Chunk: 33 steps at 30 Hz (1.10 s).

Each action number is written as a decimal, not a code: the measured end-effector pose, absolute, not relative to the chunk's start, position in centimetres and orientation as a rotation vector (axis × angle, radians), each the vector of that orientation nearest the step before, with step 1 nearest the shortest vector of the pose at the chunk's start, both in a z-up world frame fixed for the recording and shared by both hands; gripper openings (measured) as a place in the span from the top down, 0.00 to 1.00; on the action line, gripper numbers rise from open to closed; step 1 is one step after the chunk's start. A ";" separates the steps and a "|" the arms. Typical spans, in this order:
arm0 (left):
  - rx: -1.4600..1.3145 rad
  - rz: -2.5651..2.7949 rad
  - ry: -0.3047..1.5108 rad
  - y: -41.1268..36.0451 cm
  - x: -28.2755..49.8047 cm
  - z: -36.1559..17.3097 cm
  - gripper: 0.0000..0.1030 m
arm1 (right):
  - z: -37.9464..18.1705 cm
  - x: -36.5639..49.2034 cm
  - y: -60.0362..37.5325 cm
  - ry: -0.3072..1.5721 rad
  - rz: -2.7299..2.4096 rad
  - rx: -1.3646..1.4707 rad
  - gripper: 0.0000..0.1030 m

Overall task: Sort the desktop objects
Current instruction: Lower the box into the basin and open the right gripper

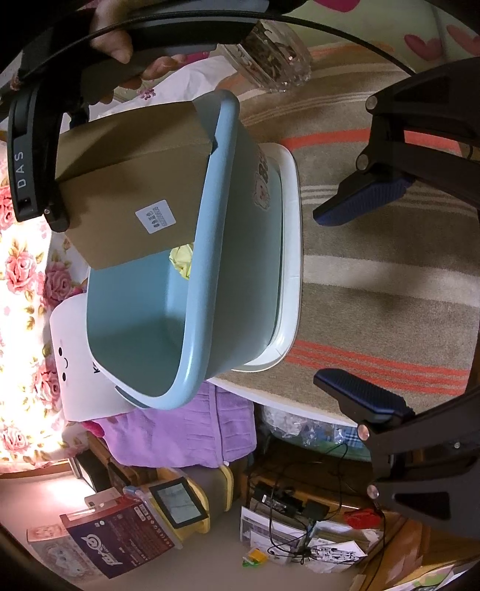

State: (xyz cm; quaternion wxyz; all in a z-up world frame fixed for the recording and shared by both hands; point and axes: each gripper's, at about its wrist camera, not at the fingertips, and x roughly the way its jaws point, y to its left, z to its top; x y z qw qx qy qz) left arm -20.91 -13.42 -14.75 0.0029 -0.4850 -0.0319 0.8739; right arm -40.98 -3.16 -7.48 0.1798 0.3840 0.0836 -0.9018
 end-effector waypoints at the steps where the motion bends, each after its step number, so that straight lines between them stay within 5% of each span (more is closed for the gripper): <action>1: -1.522 2.740 -0.100 -13.4 -20.9 -14.8 0.20 | -7.5 -41.0 -3.1 0.235 -2.549 1.090 0.06; 33: -1.468 2.732 -0.071 -12.3 -20.1 -13.7 0.20 | -5.3 -39.5 -0.9 0.227 -2.634 1.226 0.06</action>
